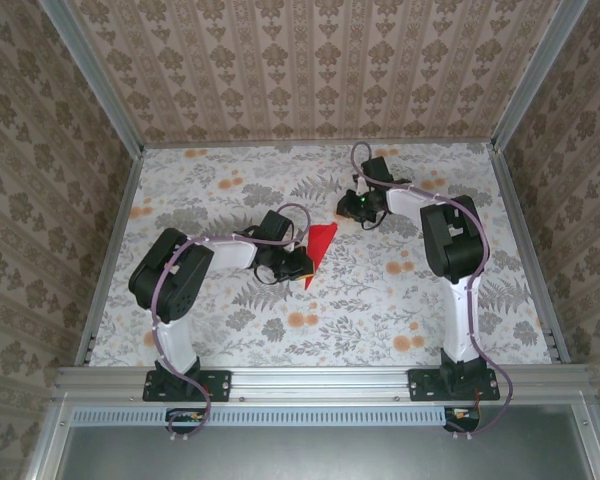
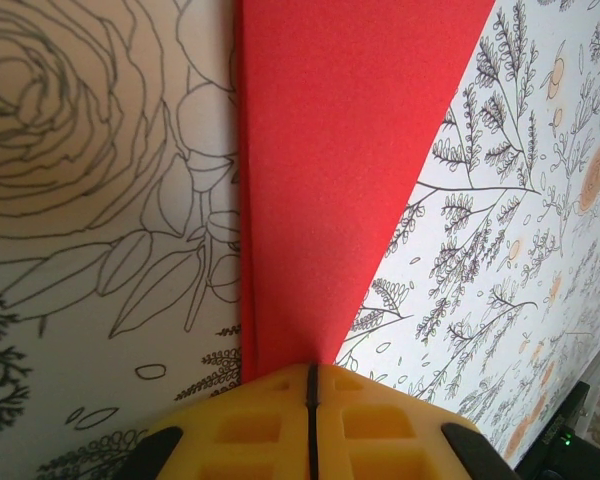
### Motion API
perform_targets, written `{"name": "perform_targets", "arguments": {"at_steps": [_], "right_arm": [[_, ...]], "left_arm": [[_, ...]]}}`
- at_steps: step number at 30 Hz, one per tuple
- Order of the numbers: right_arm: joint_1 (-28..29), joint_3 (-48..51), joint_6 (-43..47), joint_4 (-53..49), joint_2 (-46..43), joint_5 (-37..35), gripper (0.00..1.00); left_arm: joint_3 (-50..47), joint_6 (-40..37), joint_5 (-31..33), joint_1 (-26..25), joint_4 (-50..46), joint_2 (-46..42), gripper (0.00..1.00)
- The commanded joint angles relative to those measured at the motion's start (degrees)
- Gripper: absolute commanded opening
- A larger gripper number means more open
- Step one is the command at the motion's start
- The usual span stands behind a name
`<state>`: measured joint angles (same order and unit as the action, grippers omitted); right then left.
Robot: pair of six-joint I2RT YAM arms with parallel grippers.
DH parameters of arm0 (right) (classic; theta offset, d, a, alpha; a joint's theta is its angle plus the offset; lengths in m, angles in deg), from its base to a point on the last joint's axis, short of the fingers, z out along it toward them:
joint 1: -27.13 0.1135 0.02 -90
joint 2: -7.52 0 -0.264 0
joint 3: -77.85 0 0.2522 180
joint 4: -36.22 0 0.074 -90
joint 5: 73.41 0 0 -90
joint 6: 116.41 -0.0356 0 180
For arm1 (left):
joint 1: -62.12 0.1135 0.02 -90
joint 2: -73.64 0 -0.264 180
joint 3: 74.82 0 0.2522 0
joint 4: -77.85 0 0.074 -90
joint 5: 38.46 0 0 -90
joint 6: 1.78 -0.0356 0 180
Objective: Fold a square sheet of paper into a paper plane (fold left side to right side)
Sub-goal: Fold the wing for the fifth time at the center of the table.
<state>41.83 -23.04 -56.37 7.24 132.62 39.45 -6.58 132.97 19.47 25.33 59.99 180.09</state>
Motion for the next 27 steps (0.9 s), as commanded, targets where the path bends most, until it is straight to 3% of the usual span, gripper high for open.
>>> {"name": "perform_targets", "arguments": {"at_steps": [1,11,19,27], "right_arm": [[0.33,1.89,0.40,0.70,-6.25,-0.42,0.23],[6.41,18.63,-7.48,9.15,-18.33,4.79,0.23],[11.46,20.51,-12.28,12.09,-14.32,5.60,0.17],[12.04,19.43,-12.32,5.88,-9.44,3.79,0.14]], "left_arm": [[-1.55,-0.89,2.92,-0.97,-7.33,1.06,0.09],[-1.39,-0.90,3.03,-1.08,-7.17,0.95,0.09],[-1.04,-0.90,2.76,-1.08,-7.06,1.10,0.09],[-0.43,-1.07,2.28,-1.08,-6.84,-0.01,0.09]]}}
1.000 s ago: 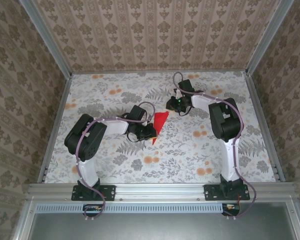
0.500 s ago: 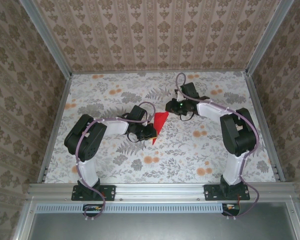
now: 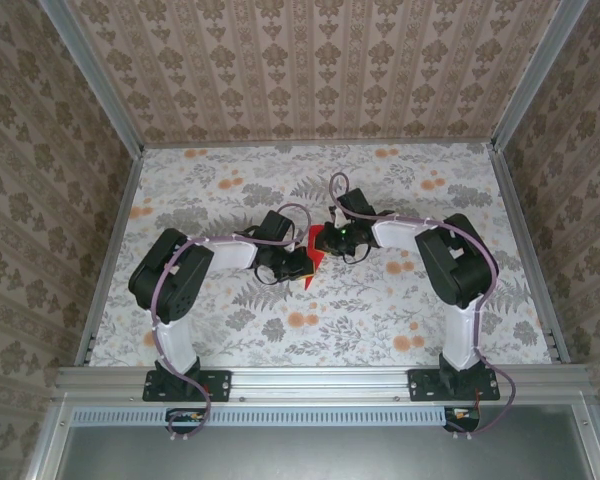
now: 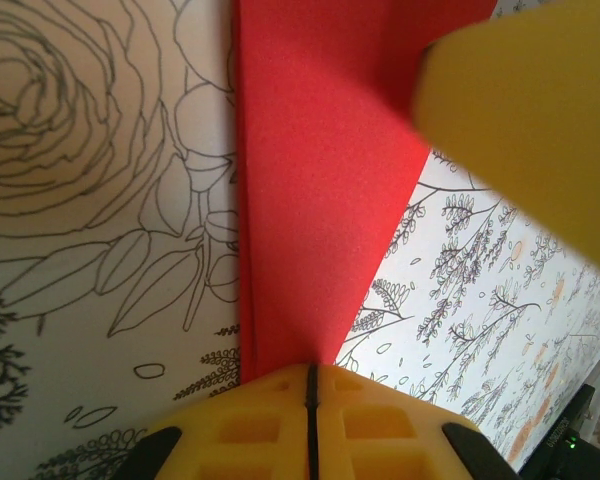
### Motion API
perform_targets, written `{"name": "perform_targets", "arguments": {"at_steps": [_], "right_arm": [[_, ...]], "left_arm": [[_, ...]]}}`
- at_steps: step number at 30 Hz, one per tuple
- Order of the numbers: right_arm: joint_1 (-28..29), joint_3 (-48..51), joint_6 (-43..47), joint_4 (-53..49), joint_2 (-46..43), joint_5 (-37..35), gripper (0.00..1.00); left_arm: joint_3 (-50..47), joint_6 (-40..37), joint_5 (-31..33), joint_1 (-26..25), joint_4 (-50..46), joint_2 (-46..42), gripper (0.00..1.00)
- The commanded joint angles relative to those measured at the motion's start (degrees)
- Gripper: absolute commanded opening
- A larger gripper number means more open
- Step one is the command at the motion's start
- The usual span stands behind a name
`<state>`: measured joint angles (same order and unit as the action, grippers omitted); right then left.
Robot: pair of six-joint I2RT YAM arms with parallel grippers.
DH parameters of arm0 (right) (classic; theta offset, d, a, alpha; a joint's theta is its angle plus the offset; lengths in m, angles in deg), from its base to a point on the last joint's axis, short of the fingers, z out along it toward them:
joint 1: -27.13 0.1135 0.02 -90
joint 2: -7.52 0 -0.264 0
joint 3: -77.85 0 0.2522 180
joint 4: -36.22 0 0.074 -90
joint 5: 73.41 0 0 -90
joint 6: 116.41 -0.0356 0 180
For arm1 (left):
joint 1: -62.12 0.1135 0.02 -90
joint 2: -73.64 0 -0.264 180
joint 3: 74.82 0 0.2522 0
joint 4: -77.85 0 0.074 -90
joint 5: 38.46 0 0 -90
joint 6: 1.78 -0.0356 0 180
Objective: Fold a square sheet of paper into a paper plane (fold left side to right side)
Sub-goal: Fold the wing for the fifth time at the center of the table.
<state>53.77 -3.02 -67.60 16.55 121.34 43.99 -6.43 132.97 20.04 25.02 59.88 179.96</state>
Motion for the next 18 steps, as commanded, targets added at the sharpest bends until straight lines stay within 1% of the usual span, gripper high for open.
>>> {"name": "perform_targets", "arguments": {"at_steps": [1,6,10,13,18], "right_arm": [[0.13,-0.63,-1.04,-3.78,2.38,-0.76,0.14],[0.10,-1.58,-0.06,-7.40,4.18,-2.22,0.13],[0.09,-1.32,-0.02,-7.81,4.69,-2.44,0.13],[0.09,-1.40,0.28,-8.14,4.79,-2.76,0.13],[0.09,-1.70,0.76,-8.92,4.77,-3.35,0.12]], "left_arm": [[-0.45,-1.13,1.63,-0.78,-6.72,-0.13,0.09],[0.43,-1.21,0.87,-0.69,-7.28,-2.31,0.12],[1.73,-1.67,0.21,-0.69,-9.01,-5.25,0.15],[2.71,-2.20,-1.23,-0.69,-10.12,-6.16,0.15],[2.26,-1.30,-4.04,-1.04,-8.51,-5.81,0.15]]}}
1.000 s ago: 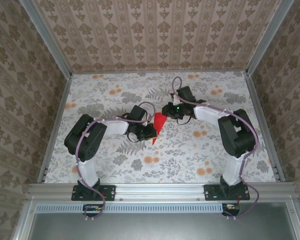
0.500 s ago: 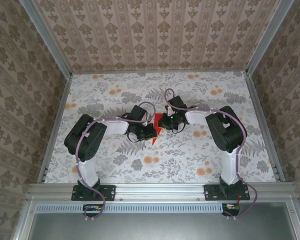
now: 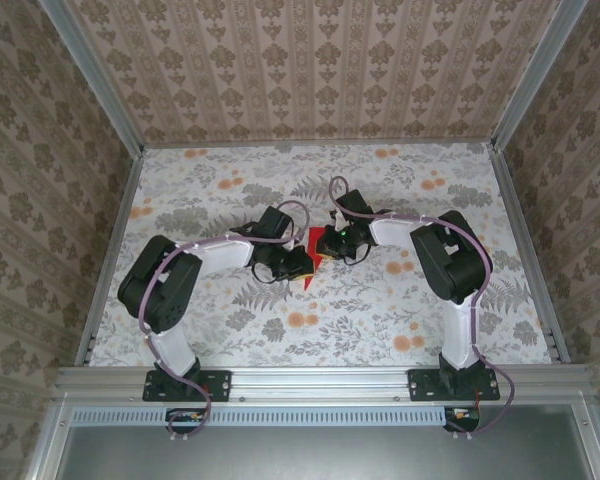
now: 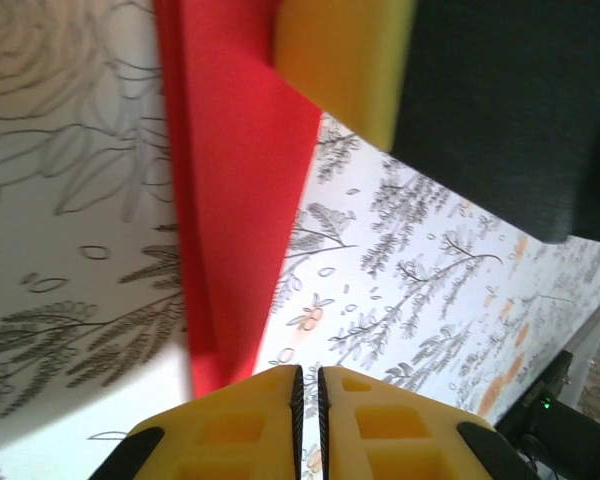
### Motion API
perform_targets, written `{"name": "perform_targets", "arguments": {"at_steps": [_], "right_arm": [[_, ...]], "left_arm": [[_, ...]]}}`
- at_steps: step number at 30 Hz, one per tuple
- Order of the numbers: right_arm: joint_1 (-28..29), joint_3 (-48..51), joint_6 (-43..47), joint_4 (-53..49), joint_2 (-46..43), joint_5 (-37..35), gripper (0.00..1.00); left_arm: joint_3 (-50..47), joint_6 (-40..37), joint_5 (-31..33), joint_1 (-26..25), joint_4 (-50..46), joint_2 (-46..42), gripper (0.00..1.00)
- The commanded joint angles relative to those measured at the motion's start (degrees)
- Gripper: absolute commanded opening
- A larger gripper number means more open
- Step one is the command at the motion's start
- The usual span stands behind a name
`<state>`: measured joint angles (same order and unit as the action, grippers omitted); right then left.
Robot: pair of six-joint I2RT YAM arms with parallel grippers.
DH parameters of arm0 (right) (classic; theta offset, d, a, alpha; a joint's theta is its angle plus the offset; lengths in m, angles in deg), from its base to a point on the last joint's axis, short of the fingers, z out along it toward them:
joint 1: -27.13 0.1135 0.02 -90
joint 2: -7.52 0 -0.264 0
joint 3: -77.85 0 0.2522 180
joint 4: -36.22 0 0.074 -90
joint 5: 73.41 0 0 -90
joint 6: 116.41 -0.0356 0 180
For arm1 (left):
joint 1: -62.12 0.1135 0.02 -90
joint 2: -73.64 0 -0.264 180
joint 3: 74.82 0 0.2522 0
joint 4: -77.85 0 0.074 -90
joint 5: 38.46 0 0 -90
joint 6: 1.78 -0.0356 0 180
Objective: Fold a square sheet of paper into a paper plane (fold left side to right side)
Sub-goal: Fold the wing for the fifth time at the center of the table.
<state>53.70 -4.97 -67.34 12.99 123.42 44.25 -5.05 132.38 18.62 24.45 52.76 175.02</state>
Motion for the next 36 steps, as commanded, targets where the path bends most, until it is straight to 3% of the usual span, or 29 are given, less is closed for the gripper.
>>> {"name": "perform_targets", "arguments": {"at_steps": [1,36], "right_arm": [[0.15,0.19,0.56,-5.44,2.82,-3.66,0.12],[0.15,-1.69,3.27,-11.41,3.55,-6.94,0.12]], "left_arm": [[0.63,-0.54,-3.37,-0.56,-0.83,-0.41,0.14],[-2.41,-1.10,1.64,-0.47,-1.59,2.89,0.14]]}}
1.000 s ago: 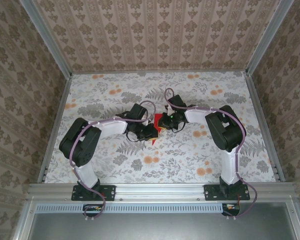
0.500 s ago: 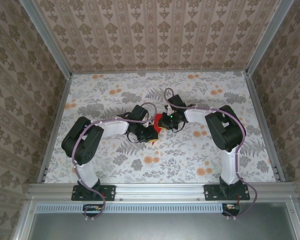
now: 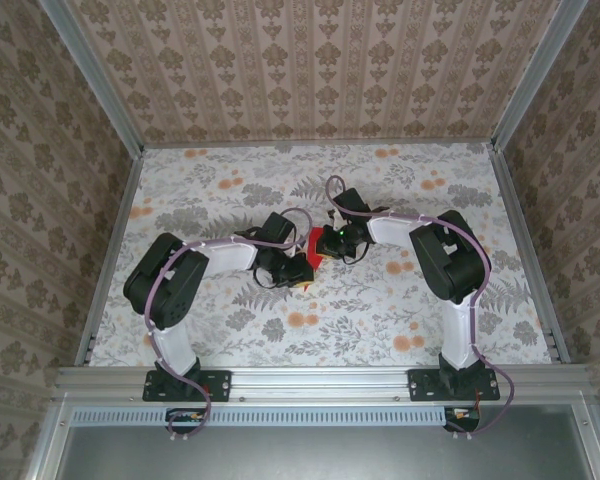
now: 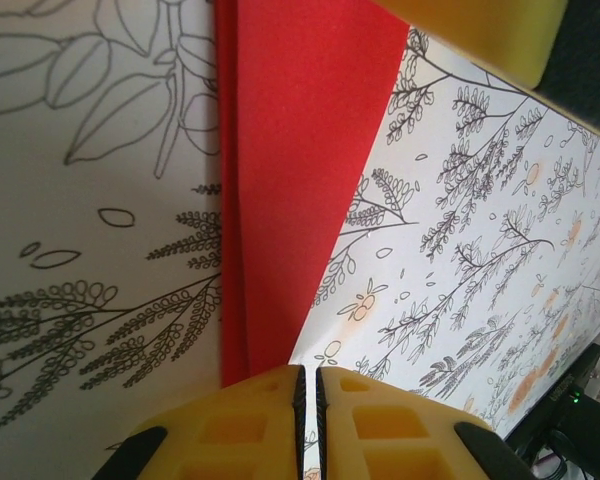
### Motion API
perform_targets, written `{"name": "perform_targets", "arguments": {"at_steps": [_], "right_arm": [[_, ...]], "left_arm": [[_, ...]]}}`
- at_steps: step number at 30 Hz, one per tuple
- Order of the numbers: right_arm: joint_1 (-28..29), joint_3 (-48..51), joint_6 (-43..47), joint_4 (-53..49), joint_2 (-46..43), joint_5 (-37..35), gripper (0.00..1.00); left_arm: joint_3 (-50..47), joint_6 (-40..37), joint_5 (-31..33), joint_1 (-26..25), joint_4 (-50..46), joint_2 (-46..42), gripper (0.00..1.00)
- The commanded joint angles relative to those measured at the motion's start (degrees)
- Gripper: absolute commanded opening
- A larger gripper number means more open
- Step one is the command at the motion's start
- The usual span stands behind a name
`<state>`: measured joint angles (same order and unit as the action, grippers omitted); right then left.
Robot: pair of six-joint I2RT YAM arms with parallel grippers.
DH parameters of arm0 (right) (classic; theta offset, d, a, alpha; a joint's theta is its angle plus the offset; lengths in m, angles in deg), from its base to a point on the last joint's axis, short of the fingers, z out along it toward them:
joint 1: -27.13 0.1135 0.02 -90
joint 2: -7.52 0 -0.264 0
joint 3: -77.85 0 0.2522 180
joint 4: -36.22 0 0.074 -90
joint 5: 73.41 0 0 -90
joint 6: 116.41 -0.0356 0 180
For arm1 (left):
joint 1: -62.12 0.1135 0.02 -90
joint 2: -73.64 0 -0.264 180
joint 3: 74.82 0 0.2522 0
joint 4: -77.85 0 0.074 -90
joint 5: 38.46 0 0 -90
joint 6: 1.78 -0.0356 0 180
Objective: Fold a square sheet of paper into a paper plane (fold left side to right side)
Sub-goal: Fold the wing for the fifth time at the center of the table.
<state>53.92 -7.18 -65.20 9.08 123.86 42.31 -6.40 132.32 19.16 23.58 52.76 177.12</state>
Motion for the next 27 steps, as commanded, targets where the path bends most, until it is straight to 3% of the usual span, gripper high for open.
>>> {"name": "perform_targets", "arguments": {"at_steps": [1,13,27], "right_arm": [[-0.07,0.43,1.25,-7.69,3.18,-5.14,0.12],[-0.15,-0.75,2.39,-10.52,4.33,-6.55,0.12],[-0.15,-1.60,2.39,-11.13,4.73,-6.38,0.12]], "left_arm": [[-1.20,-0.97,1.22,0.51,-1.52,0.69,0.14],[-2.54,-0.16,2.08,1.43,-0.60,-0.69,0.13],[0.25,-2.35,-1.24,0.14,-0.67,-2.48,0.17]]}}
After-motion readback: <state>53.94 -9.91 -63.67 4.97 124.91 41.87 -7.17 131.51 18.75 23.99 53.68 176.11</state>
